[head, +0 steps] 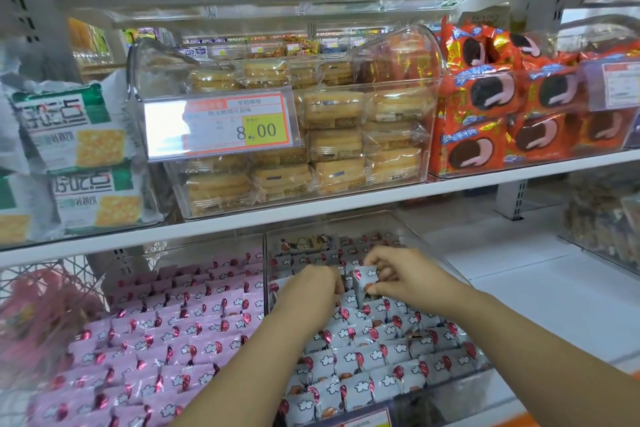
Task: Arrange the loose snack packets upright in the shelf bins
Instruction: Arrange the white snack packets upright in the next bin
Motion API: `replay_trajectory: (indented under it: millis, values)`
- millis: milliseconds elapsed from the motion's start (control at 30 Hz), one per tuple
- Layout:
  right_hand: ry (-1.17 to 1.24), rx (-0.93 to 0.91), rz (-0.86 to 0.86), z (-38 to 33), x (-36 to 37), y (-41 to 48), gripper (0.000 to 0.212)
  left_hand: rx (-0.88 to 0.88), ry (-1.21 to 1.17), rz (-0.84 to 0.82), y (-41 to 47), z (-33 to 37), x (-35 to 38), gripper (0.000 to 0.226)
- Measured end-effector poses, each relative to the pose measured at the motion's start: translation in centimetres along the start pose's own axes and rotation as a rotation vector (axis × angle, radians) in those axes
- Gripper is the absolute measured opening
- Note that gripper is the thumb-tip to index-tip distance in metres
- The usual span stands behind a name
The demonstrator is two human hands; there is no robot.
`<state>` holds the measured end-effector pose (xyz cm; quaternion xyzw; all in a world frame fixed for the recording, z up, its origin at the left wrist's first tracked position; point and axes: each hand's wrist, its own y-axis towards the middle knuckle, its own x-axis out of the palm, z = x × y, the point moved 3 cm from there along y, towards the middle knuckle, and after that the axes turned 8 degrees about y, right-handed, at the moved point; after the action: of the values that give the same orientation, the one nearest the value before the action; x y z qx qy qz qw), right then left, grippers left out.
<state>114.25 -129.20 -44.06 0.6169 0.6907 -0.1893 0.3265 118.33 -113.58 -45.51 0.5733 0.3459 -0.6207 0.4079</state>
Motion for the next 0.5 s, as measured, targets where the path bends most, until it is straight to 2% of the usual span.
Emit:
replay_trajectory:
  millis: [133, 200, 267, 333, 500]
  values:
    - [-0.073, -0.003, -0.017, 0.1, -0.1, 0.5, 0.03, -0.009, -0.007, -0.031, 0.1, 0.0, -0.3, 0.025]
    - [-0.158, 0.01, -0.076, 0.3, 0.0, 0.7, 0.007, -0.029, -0.01, -0.051, 0.1, 0.1, -0.4, 0.026]
    - [-0.284, 0.026, -0.126, 0.4, 0.6, 0.5, 0.033, -0.047, -0.026, -0.079, 0.3, 0.1, -0.6, 0.027]
    - [-0.324, 0.027, -0.122, 0.5, 0.7, 0.6, 0.048, -0.048, -0.031, -0.102, 0.2, 0.2, -0.6, 0.027]
    - [-0.24, 0.062, -0.108, 0.1, 0.4, 0.1, 0.046, -0.046, -0.125, 0.055, -0.7, -0.1, -1.2, 0.024]
